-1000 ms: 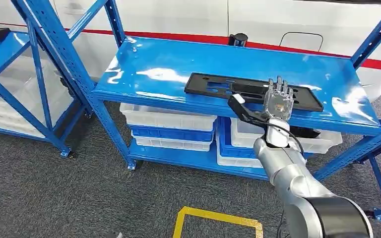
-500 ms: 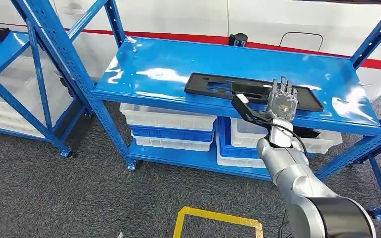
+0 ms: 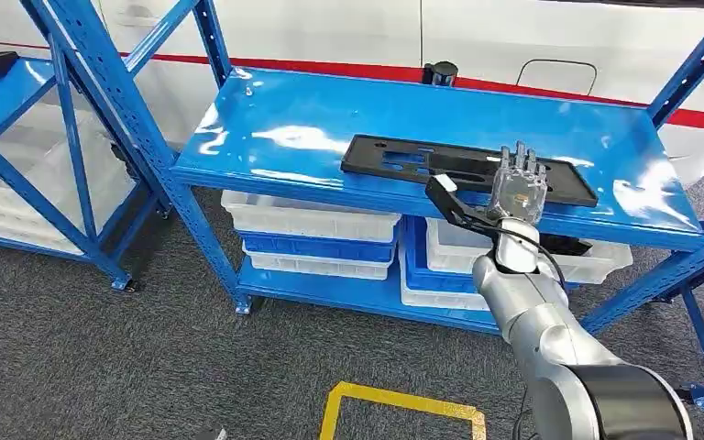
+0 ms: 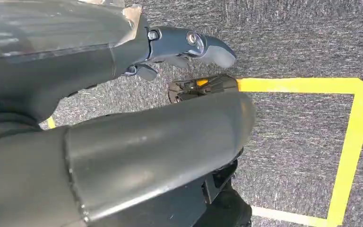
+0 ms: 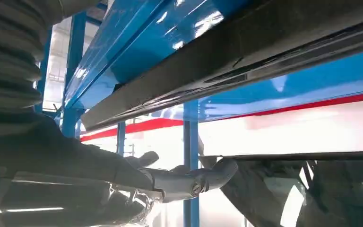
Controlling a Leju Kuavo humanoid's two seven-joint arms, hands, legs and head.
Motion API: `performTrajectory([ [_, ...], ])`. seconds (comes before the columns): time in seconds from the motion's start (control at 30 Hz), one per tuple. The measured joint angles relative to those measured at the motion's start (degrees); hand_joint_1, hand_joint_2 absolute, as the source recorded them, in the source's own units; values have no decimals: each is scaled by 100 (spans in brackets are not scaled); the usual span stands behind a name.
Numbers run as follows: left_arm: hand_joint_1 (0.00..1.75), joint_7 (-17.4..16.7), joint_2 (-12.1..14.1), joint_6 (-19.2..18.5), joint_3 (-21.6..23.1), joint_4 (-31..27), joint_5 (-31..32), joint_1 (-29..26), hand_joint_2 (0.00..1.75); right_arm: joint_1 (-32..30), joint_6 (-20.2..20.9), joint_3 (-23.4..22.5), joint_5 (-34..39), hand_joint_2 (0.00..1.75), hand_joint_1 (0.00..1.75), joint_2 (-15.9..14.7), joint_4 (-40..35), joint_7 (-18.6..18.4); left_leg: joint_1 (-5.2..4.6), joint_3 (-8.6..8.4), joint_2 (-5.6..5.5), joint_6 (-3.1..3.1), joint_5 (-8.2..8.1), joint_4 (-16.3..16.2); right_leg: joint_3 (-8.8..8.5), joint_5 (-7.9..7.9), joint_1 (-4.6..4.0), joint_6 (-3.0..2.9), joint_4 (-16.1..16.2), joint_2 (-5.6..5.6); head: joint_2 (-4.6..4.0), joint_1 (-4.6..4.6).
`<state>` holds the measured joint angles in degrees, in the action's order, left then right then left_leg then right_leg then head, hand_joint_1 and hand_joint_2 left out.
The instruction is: Take the parts from the cabinet and place them on the table.
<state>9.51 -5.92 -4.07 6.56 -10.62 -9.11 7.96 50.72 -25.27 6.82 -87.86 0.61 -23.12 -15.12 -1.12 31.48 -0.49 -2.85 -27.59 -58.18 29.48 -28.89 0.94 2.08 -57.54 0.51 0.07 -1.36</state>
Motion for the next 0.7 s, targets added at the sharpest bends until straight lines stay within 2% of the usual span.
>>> performTrajectory([
  [0.37,0,24,2,-19,0,2,11,-1,0,0,13,0,0,175,0,55,0,0,0,0,0,0,0,0,0,0,0,0,0,0,0,0],
  [0.5,0,33,4,-20,0,2,28,-1,0,-6,13,0,0,175,0,59,0,0,-22,8,-4,-11,-10,-21,9,9,37,13,14,-1,0,-2],
  [0.6,0,39,7,-55,2,0,50,0,0,-19,11,0,0,175,0,57,0,-2,-49,11,-4,-38,-21,-23,10,22,68,37,34,0,0,-2],
  [0.63,0,39,7,-55,2,0,59,3,0,-19,9,-2,0,175,0,57,-9,-2,-50,9,-3,-64,-5,2,4,37,64,61,58,1,0,-7],
  [0.67,0,39,5,-57,2,-2,65,11,0,-21,0,-2,0,175,0,57,-53,-2,15,-68,3,-124,57,123,-1,14,14,66,65,-2,0,0],
  [0.7,0,39,0,-59,2,-2,65,11,0,-24,0,-2,0,175,0,35,-66,-2,27,-112,24,-151,78,194,85,-44,35,51,-76,-11,0,2],
])
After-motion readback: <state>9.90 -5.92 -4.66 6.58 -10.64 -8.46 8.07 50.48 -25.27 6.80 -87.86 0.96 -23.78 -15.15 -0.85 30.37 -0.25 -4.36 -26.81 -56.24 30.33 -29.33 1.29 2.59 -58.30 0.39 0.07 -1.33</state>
